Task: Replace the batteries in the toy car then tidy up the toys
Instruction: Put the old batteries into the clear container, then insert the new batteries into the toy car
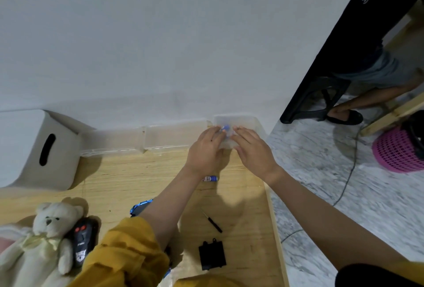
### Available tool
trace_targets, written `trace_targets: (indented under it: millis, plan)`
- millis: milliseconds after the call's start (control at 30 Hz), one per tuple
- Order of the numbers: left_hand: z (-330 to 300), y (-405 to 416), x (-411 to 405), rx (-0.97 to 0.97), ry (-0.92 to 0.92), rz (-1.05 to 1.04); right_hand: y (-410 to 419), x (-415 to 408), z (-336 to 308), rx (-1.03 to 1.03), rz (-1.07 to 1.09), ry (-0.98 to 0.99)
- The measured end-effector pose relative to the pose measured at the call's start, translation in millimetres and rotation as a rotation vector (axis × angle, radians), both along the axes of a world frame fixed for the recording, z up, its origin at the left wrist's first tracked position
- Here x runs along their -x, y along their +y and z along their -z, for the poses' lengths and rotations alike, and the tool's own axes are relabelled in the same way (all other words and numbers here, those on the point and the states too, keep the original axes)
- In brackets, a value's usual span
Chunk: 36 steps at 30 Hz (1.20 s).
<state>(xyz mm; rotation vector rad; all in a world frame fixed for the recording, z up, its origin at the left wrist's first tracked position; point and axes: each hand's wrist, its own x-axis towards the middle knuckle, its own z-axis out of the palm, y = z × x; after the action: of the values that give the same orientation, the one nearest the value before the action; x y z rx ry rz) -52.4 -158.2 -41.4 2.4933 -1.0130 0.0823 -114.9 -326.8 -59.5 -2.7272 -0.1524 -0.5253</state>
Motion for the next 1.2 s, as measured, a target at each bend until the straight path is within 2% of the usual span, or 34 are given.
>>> trace_targets:
  millis: [100, 233, 367, 467, 567, 800, 1067, 1200]
  plan:
    - [-11.4, 26.9, 17.0, 0.114, 0.093, -0.090, 12.6, 6.8, -6.5, 0.089, 0.015, -0.043]
    - [-20.4, 75.9, 50.0, 0.213, 0.127, -0.276, 47.8, 17.4, -2.9, 0.032, -0.130, -0.100]
    - [-15.3, 129.9, 84.5, 0.192, 0.123, -0.380, 90.8, 14.9, 10.9, -0.019, -0.261, 0.080]
    - [-13.3, 162.0, 105.8, 0.149, 0.141, -0.457, 110.6, 7.2, 21.9, 0.043, -0.315, 0.237]
    - [-9.9, 186.7, 124.5, 0.150, 0.162, -0.516, 121.0, 1.5, 31.5, 0.112, -0.327, 0.282]
    - [4.4, 216.5, 153.0, 0.193, 0.250, -0.556, 127.8, 2.8, 40.7, 0.037, -0.170, 0.132]
    - [7.1, 218.6, 172.0, 0.294, 0.436, -0.554, 132.5, 8.6, 39.0, 0.050, -0.118, 0.139]
    - [7.1, 223.4, 174.0, 0.300, 0.601, -0.473, 130.8, 12.0, 36.6, 0.066, -0.134, 0.109]
